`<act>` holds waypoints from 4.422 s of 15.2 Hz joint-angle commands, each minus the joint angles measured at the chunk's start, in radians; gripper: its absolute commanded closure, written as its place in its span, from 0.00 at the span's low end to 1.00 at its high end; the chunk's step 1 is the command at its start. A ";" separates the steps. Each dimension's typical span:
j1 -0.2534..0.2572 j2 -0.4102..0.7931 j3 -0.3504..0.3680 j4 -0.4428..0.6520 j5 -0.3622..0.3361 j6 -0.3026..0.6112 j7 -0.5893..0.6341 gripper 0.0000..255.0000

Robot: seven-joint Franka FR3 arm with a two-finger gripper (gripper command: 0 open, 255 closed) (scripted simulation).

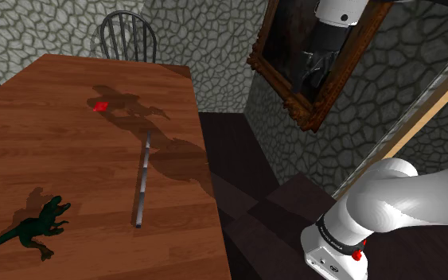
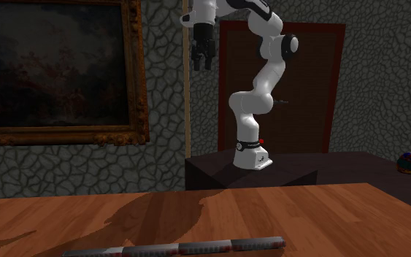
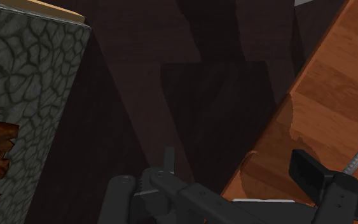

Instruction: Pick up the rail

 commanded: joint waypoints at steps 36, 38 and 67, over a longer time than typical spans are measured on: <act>0.013 1.004 0.626 0.181 -0.198 0.734 1.123 0.00; 0.055 1.097 0.605 0.247 -0.265 0.737 1.195 0.00; 0.222 1.408 0.494 0.494 -0.429 0.758 1.367 1.00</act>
